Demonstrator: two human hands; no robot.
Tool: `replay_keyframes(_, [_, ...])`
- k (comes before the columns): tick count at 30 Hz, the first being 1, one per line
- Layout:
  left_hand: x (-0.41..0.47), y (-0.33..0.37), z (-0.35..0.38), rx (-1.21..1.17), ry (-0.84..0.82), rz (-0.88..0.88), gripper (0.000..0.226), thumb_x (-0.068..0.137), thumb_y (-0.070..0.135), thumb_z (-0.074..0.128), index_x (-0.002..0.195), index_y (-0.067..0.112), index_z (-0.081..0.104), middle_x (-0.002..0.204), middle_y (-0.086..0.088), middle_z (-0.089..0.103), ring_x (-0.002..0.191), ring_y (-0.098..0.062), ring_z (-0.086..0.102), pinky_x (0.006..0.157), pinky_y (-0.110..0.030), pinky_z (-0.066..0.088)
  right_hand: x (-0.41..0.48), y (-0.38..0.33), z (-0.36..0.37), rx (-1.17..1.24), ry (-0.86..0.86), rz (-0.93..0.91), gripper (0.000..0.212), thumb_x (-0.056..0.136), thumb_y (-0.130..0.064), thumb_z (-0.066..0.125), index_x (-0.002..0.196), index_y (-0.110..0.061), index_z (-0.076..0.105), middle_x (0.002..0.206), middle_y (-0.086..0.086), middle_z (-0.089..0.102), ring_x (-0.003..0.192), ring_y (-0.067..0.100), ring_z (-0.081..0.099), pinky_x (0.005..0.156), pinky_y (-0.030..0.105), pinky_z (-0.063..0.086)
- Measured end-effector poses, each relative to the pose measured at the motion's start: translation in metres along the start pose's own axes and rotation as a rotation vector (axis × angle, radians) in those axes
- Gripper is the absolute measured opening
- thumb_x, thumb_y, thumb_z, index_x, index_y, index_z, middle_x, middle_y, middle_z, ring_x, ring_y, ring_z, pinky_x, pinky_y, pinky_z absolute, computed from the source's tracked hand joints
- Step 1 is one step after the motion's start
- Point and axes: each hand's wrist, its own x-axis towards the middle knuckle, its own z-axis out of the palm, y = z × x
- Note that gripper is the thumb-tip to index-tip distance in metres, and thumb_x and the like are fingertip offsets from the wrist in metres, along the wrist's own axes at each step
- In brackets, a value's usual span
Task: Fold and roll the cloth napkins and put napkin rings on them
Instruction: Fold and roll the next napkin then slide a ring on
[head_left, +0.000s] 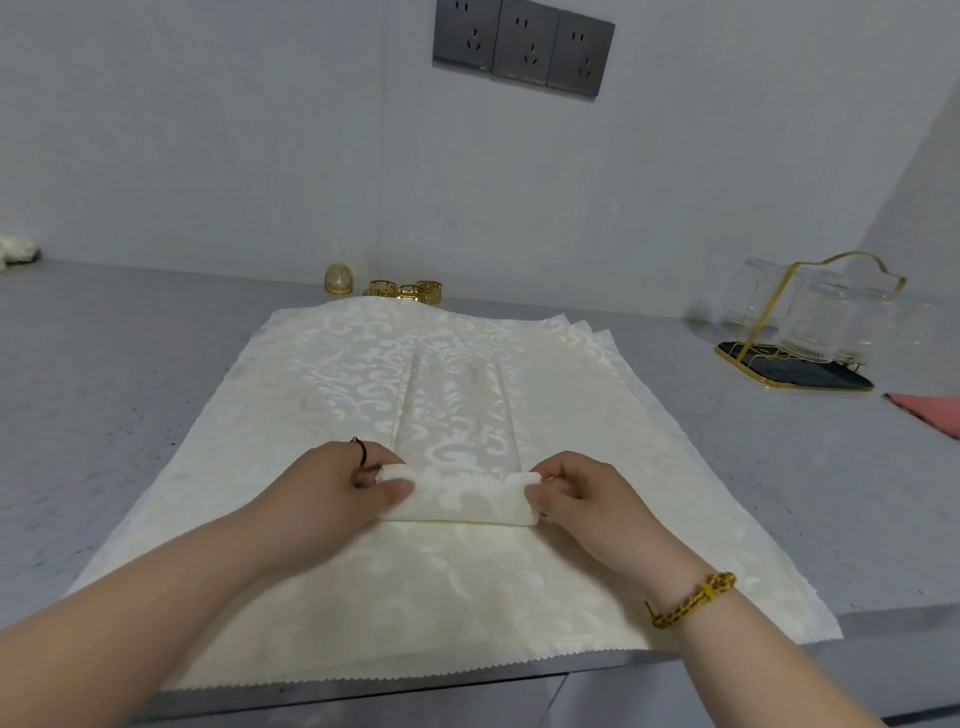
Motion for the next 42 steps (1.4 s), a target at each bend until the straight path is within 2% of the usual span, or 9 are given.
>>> replay_keyframes(7, [0.019, 0.001, 0.005, 0.065, 0.083, -0.062, 0.037, 0.087, 0.031, 0.058, 0.056, 0.018, 0.043, 0.048, 0.01, 0.036, 0.048, -0.009, 0.036, 0.05, -0.019, 0.028, 0.015, 0.001, 0.014, -0.254, 0.091, -0.003, 0.009, 0.089, -0.023, 0.05, 0.088, -0.017, 0.043, 0.073, -0.009, 0.044, 0.06, 0.003, 0.039, 0.053, 0.015, 0.029])
replay_keyframes(15, [0.015, 0.003, 0.007, 0.446, 0.23, 0.244, 0.008, 0.09, 0.033, 0.051, 0.097, 0.031, 0.054, 0.095, 0.029, 0.042, 0.095, -0.007, 0.052, 0.066, -0.007, 0.031, 0.016, 0.002, 0.017, -0.365, 0.134, -0.311, 0.009, 0.084, -0.01, 0.056, 0.078, -0.015, 0.061, 0.075, -0.019, 0.043, 0.068, 0.002, 0.046, 0.067, 0.008, 0.036])
replay_keyframes(19, [0.012, -0.004, 0.004, 0.533, 0.068, 0.418, 0.056, 0.076, 0.06, 0.03, 0.119, 0.035, 0.056, 0.114, 0.032, 0.041, 0.111, 0.015, 0.041, 0.077, 0.008, 0.014, 0.004, 0.009, 0.004, -0.428, -0.02, -0.373, 0.042, 0.078, -0.042, 0.055, 0.109, -0.014, 0.063, 0.106, -0.013, 0.056, 0.098, -0.002, 0.048, 0.084, 0.006, 0.034])
replay_keyframes(24, [0.015, -0.006, -0.001, 0.507, 0.014, 0.36, 0.043, 0.09, 0.047, 0.046, 0.131, 0.038, 0.04, 0.124, 0.03, 0.037, 0.123, 0.006, 0.035, 0.085, 0.002, 0.022, 0.005, 0.012, 0.001, -0.462, 0.012, -0.332, 0.034, 0.088, -0.014, 0.058, 0.121, -0.017, 0.056, 0.122, -0.009, 0.055, 0.111, 0.005, 0.048, 0.087, 0.0, 0.025])
replay_keyframes(28, [0.011, 0.0, -0.002, 0.475, 0.073, 0.335, 0.03, 0.092, 0.039, 0.046, 0.122, 0.038, 0.05, 0.109, 0.029, 0.046, 0.111, 0.002, 0.046, 0.076, -0.003, 0.031, 0.004, 0.008, 0.0, -0.447, 0.012, -0.304, 0.029, 0.088, -0.019, 0.057, 0.117, -0.021, 0.059, 0.113, -0.005, 0.06, 0.107, 0.007, 0.05, 0.085, 0.005, 0.031])
replay_keyframes(32, [-0.007, -0.003, -0.01, 0.506, -0.031, 0.366, 0.052, 0.065, 0.083, 0.028, 0.105, 0.056, 0.048, 0.11, 0.024, 0.056, 0.103, 0.005, 0.049, 0.079, -0.002, 0.032, -0.01, 0.005, -0.007, -0.348, -0.092, -0.272, 0.027, 0.087, -0.018, 0.057, 0.113, -0.024, 0.062, 0.102, -0.01, 0.062, 0.091, -0.001, 0.053, 0.082, 0.003, 0.036])
replay_keyframes(35, [-0.01, 0.0, -0.011, 0.359, -0.069, 0.236, 0.005, 0.086, 0.056, 0.042, 0.081, 0.056, 0.042, 0.098, 0.021, 0.056, 0.092, 0.007, 0.05, 0.076, -0.003, 0.036, -0.009, 0.003, -0.006, -0.237, -0.119, -0.209, 0.023, 0.088, -0.014, 0.056, 0.107, -0.021, 0.065, 0.087, -0.015, 0.061, 0.082, -0.003, 0.054, 0.074, 0.004, 0.04])
replay_keyframes(39, [0.003, -0.003, -0.006, 0.061, -0.038, 0.074, 0.014, 0.09, 0.03, 0.055, 0.078, 0.034, 0.061, 0.066, 0.011, 0.059, 0.056, -0.001, 0.052, 0.056, -0.007, 0.039, 0.004, -0.005, -0.002, -0.147, -0.119, -0.098, 0.014, 0.091, -0.016, 0.052, 0.092, -0.012, 0.065, 0.078, -0.001, 0.059, 0.069, 0.007, 0.051, 0.065, 0.013, 0.039])
replay_keyframes(42, [0.01, -0.004, -0.002, 0.093, 0.049, 0.019, 0.009, 0.089, 0.036, 0.054, 0.08, 0.034, 0.056, 0.067, 0.007, 0.048, 0.058, -0.004, 0.045, 0.054, -0.012, 0.034, 0.014, -0.008, 0.003, -0.153, -0.103, -0.032, 0.016, 0.092, -0.02, 0.049, 0.085, -0.009, 0.059, 0.07, 0.001, 0.053, 0.063, 0.012, 0.046, 0.06, 0.019, 0.036])
